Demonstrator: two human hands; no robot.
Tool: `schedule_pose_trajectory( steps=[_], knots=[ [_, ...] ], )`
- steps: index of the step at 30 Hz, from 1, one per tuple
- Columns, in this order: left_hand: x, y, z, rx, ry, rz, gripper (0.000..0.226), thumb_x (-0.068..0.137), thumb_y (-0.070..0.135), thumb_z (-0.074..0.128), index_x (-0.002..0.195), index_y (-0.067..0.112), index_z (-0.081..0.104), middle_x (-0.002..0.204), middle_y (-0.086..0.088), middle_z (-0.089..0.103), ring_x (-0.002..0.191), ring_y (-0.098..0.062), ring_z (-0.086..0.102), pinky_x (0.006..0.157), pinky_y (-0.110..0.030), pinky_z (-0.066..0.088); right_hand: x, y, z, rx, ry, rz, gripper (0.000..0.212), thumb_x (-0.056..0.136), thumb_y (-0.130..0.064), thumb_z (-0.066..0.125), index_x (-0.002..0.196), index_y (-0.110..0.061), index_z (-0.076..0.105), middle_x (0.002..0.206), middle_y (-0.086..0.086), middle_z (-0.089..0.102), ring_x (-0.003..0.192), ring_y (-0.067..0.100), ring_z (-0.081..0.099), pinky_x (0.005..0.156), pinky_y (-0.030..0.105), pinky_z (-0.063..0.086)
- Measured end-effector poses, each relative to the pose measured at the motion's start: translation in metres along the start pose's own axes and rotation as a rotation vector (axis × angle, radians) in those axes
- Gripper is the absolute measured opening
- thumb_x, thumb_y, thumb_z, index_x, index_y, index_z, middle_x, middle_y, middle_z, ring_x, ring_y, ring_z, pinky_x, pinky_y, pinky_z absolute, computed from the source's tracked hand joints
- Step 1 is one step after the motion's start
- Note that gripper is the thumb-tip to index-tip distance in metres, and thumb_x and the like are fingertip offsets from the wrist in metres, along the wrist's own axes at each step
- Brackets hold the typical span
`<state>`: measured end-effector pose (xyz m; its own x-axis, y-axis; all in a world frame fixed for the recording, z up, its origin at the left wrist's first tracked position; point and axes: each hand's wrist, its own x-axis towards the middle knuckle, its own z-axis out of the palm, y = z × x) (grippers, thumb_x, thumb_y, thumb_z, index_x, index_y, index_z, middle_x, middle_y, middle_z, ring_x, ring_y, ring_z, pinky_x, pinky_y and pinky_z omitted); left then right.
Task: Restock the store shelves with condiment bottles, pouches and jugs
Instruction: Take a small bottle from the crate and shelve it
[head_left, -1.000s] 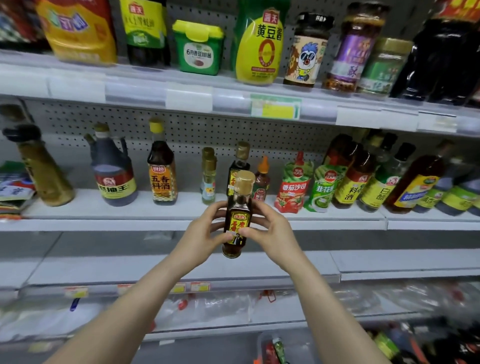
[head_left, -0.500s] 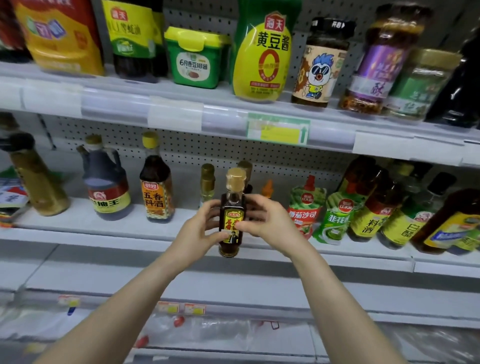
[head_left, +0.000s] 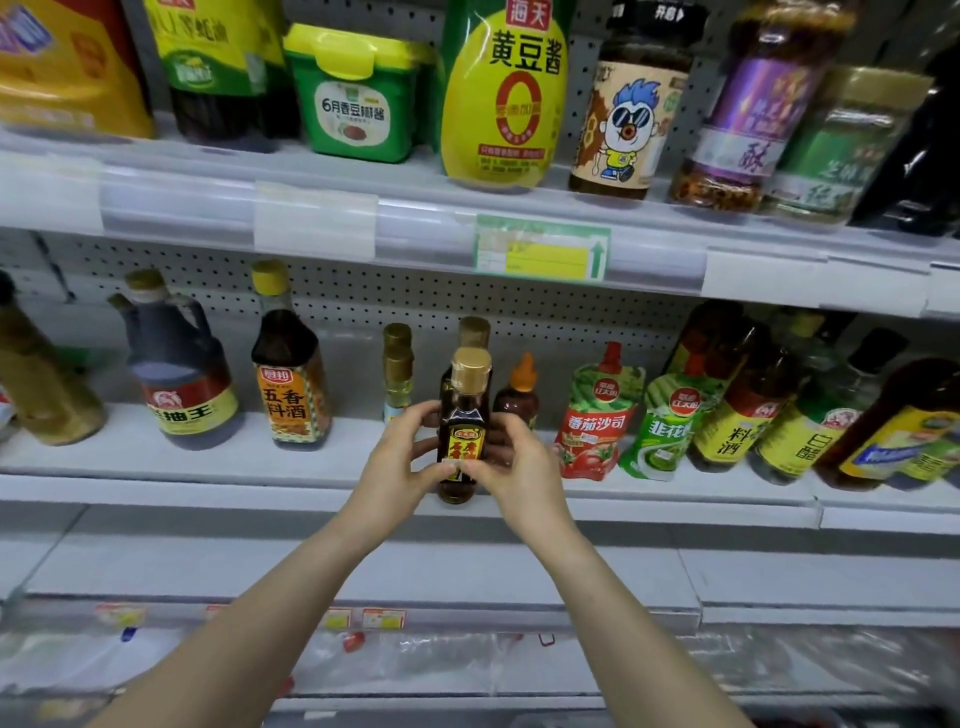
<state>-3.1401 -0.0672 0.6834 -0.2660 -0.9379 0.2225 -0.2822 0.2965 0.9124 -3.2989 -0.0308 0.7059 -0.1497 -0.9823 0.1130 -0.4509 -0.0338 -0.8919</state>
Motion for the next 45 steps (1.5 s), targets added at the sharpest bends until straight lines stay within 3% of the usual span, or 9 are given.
schedule_pose_trajectory(
  steps=[3, 10, 12, 17, 20, 23, 33, 40, 45],
  knots=[
    [0.004, -0.002, 0.002, 0.028, -0.002, 0.015, 0.063, 0.086, 0.006, 0.074, 0.135, 0.029, 0.043, 0.135, 0.000, 0.050, 0.122, -0.007, 0.054, 0.104, -0.021, 0.046, 0.002, 0.001, 0.003, -0.009, 0.020, 0.015, 0.052, 0.084, -0.015, 0.081, 0.130, -0.014, 0.057, 0.124, 0.001, 0.067, 0.110, 0.011, 0.066, 0.096, 0.031, 0.056],
    [0.015, -0.010, 0.002, 0.017, 0.017, -0.023, 0.069, 0.083, 0.005, 0.076, 0.136, 0.031, 0.039, 0.120, 0.017, 0.054, 0.106, 0.018, 0.053, 0.087, -0.001, 0.042, 0.007, -0.001, 0.012, -0.013, 0.060, 0.041, 0.052, 0.085, -0.012, 0.079, 0.131, -0.014, 0.056, 0.125, 0.003, 0.067, 0.110, 0.013, 0.066, 0.096, 0.033, 0.057],
    [0.015, -0.011, 0.004, 0.024, 0.014, -0.059, 0.074, 0.084, 0.007, 0.076, 0.143, 0.026, 0.036, 0.118, 0.020, 0.053, 0.105, 0.013, 0.055, 0.087, -0.003, 0.042, 0.007, 0.001, 0.013, -0.020, 0.073, 0.049, 0.055, 0.086, -0.014, 0.079, 0.134, -0.015, 0.054, 0.127, 0.002, 0.066, 0.111, 0.012, 0.066, 0.097, 0.030, 0.056],
    [0.017, -0.012, 0.005, 0.132, -0.001, -0.084, 0.088, 0.085, 0.014, 0.076, 0.155, 0.013, 0.023, 0.149, -0.006, 0.040, 0.129, -0.014, 0.050, 0.107, -0.029, 0.040, 0.003, 0.004, 0.017, -0.051, 0.072, 0.076, 0.069, 0.088, -0.013, 0.076, 0.149, -0.015, 0.044, 0.137, 0.004, 0.062, 0.120, 0.014, 0.064, 0.103, 0.030, 0.052],
    [0.018, -0.014, 0.003, 0.152, -0.056, -0.061, 0.086, 0.088, 0.015, 0.073, 0.156, 0.020, 0.021, 0.150, -0.001, 0.044, 0.134, -0.010, 0.044, 0.105, -0.015, 0.035, 0.004, 0.005, 0.018, -0.091, 0.063, 0.072, 0.072, 0.090, -0.010, 0.074, 0.153, -0.019, 0.041, 0.134, 0.005, 0.065, 0.119, 0.014, 0.065, 0.104, 0.033, 0.052],
    [0.020, -0.015, 0.002, 0.167, -0.073, -0.028, 0.078, 0.088, 0.013, 0.072, 0.151, 0.029, 0.029, 0.138, 0.007, 0.053, 0.125, -0.002, 0.044, 0.088, 0.005, 0.029, 0.006, 0.004, 0.020, -0.129, 0.060, 0.056, 0.071, 0.091, -0.007, 0.071, 0.152, -0.026, 0.041, 0.130, 0.004, 0.067, 0.117, 0.014, 0.066, 0.105, 0.034, 0.051],
    [0.021, -0.015, 0.001, 0.216, -0.077, 0.005, 0.074, 0.088, 0.006, 0.070, 0.152, 0.017, 0.035, 0.149, -0.002, 0.048, 0.134, -0.015, 0.046, 0.107, -0.020, 0.033, 0.008, 0.006, 0.025, -0.096, 0.083, 0.093, 0.063, 0.089, -0.001, 0.071, 0.145, -0.022, 0.049, 0.126, 0.001, 0.068, 0.112, 0.007, 0.065, 0.103, 0.029, 0.052],
    [0.019, -0.017, 0.007, 0.175, -0.021, -0.130, 0.071, 0.088, 0.012, 0.073, 0.149, 0.011, 0.037, 0.143, -0.006, 0.047, 0.124, -0.016, 0.056, 0.097, -0.021, 0.045, 0.005, 0.007, 0.027, -0.178, 0.154, 0.082, 0.049, 0.089, -0.009, 0.075, 0.133, -0.017, 0.055, 0.119, 0.000, 0.069, 0.099, 0.006, 0.065, 0.080, 0.009, 0.049],
    [0.017, -0.020, 0.012, 0.314, -0.007, -0.076, 0.065, 0.091, 0.013, 0.068, 0.150, 0.016, 0.040, 0.133, -0.006, 0.051, 0.118, -0.017, 0.055, 0.099, -0.022, 0.041, 0.006, 0.006, 0.029, -0.232, 0.164, 0.099, 0.042, 0.090, -0.010, 0.073, 0.128, -0.016, 0.056, 0.116, 0.002, 0.071, 0.101, 0.011, 0.068, 0.089, 0.027, 0.057]
  ],
)
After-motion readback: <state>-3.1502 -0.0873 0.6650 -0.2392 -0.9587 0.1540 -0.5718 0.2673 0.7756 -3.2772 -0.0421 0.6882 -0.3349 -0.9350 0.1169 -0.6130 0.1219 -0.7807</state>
